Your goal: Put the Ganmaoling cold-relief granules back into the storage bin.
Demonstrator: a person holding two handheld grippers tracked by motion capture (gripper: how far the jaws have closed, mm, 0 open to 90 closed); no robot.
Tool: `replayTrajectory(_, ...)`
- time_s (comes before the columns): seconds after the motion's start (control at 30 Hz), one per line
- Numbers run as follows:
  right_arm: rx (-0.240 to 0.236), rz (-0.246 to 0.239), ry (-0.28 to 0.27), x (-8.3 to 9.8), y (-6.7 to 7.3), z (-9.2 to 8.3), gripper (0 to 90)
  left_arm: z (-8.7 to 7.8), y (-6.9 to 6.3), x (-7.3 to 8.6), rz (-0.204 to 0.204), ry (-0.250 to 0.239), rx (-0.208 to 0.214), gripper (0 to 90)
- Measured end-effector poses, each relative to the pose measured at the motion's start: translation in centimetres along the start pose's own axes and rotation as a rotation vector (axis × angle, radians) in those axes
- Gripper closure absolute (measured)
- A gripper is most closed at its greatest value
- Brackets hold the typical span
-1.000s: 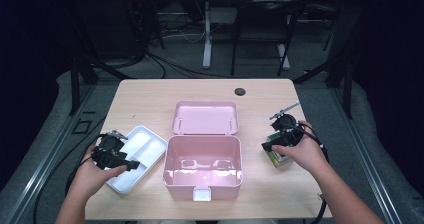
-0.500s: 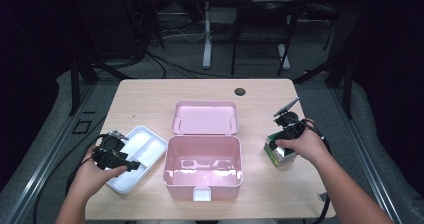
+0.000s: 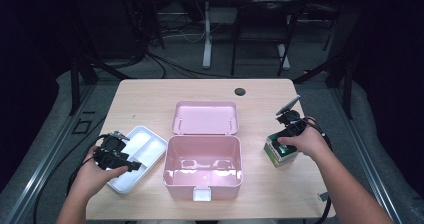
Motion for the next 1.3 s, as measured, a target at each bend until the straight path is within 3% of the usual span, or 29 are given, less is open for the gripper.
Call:
replayTrajectory(0.27,-0.037,-0.010,0.025,0.0,-0.2,0.2,13.6,0.0,0.0,0.0,0.000,-0.001,0.000,37.5)
replayTrajectory(0.53,-0.044,-0.020,0.027,0.0,-0.2,0.2,13.7,0.1,-0.1,0.0,-0.002,0.002,0.003,37.5)
replayTrajectory(0.7,-0.023,-0.021,0.027,0.2,-0.6,0.4,13.6,0.2,0.0,0.0,-0.002,0.006,0.000,37.5)
replayTrajectory(1.0,-0.064,-0.010,0.049,0.4,-0.3,0.5,12.9,0.1,-0.1,0.0,-0.005,0.006,0.003,37.5)
replayTrajectory(1.3,-0.024,-0.004,0.051,0.3,-0.2,1.2,11.0,0.3,-0.2,0.0,0.000,0.010,0.006,37.5)
Point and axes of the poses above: each handheld gripper's, and its own axes: z roughly forward along the jaws, x roughly out of its underside, y roughly to its left, the point moved 9 cm from there along z, roughly forward along the jaws, and after that the axes turned 4 degrees about -x, right-handed, at the moved point
